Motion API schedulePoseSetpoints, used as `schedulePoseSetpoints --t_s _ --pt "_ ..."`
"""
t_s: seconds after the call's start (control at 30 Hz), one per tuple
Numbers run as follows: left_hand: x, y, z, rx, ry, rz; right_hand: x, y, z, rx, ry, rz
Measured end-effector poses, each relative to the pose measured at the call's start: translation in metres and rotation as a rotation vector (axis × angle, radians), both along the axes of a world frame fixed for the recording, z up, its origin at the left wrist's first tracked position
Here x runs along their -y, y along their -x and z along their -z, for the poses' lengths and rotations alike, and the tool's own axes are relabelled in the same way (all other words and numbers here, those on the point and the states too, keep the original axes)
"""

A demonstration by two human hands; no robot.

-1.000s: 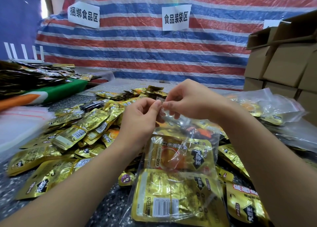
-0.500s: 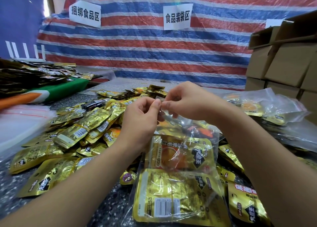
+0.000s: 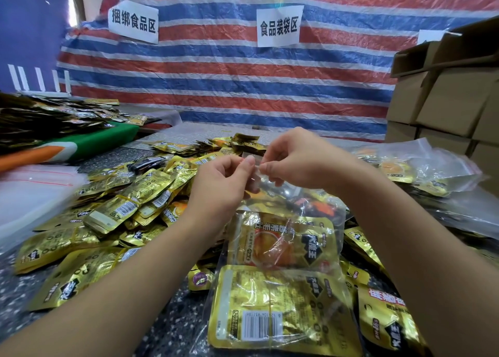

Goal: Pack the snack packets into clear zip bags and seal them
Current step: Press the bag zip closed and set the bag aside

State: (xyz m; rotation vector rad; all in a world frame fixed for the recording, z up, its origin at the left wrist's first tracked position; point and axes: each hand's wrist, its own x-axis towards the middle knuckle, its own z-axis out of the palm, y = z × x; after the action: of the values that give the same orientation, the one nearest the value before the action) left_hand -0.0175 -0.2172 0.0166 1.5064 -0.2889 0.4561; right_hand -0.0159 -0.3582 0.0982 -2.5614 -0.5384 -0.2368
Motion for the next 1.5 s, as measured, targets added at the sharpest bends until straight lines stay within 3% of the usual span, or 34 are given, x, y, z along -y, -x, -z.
schedulePoseSetpoints --t_s 0.3,0.53,0.87,1.27,1.37,1.5 --pt "-0.001 0.006 -0.006 0.082 0.006 -0.199 0.009 0.001 -0.001 0.009 0.007 0.03" --pt "-0.005 0.005 -0.01 0.088 0.047 -0.243 0.043 0.009 -0.003 0.012 0.03 0.089" --pt "-0.002 0.005 -0.008 0.116 0.041 -0.215 0.092 0.025 0.017 0.121 0.05 0.166" --pt "-0.001 0.002 -0.006 0.138 0.107 -0.125 0.103 0.027 0.042 0.342 -0.181 0.076" --pt "-0.002 0.003 -0.004 0.138 0.122 -0.069 0.103 0.026 0.049 0.287 -0.381 -0.013" --pt "-0.001 0.002 -0.005 0.104 0.163 -0.017 0.101 0.02 0.056 -0.205 -0.917 -0.056"
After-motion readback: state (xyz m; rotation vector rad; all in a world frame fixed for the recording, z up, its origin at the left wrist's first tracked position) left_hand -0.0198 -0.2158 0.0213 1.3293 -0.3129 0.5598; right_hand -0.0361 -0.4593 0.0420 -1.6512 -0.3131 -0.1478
